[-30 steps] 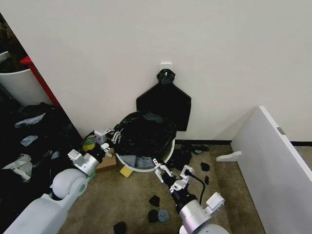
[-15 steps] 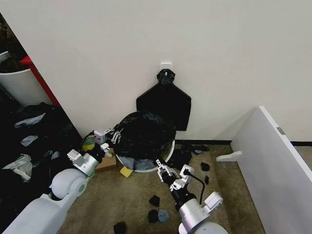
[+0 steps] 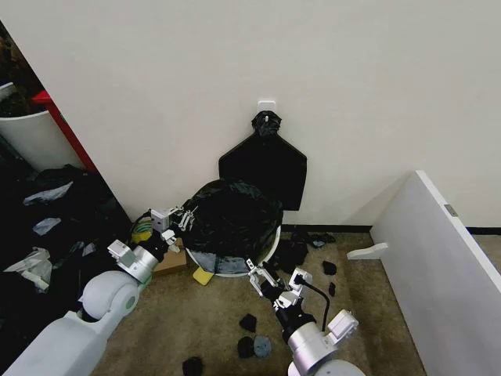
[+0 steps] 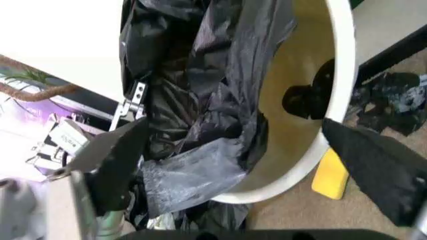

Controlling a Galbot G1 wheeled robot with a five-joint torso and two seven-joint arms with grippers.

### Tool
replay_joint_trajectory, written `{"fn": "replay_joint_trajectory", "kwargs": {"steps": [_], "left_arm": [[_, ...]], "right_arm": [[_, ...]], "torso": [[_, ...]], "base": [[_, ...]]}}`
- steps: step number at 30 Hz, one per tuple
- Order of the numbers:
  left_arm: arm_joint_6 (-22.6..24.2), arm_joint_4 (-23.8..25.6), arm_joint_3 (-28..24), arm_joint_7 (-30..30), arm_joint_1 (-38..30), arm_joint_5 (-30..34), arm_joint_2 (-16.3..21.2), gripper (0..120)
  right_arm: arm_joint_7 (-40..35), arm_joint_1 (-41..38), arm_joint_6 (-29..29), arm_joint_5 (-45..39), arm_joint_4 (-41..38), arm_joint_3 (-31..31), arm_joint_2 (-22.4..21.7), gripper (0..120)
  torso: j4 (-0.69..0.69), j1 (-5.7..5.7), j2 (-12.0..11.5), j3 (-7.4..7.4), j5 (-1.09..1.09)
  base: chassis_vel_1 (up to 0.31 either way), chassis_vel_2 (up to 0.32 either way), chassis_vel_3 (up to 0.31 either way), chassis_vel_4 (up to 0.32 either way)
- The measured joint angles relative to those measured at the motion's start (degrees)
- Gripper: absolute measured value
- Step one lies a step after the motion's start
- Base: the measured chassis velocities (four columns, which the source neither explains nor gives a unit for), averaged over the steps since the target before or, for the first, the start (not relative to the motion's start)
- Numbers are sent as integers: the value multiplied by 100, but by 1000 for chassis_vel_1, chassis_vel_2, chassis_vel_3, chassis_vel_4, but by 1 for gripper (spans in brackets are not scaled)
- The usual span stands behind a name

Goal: Place the garbage bag over the trash bin.

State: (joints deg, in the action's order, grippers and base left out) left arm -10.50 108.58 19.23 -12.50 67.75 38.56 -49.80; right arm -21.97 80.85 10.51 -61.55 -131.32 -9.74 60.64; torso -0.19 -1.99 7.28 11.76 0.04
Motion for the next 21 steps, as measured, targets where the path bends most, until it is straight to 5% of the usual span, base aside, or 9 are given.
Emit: {"fn": "replay_joint_trajectory", "kwargs": {"steps": [21], "left_arm": [[-1,104,66,8,73,27,-34,5]], "right_arm": [[361,41,41,167,107,-122,-10,18]], "torso": [[0,0,0,0,0]], "base": [[0,0,0,0]]}}
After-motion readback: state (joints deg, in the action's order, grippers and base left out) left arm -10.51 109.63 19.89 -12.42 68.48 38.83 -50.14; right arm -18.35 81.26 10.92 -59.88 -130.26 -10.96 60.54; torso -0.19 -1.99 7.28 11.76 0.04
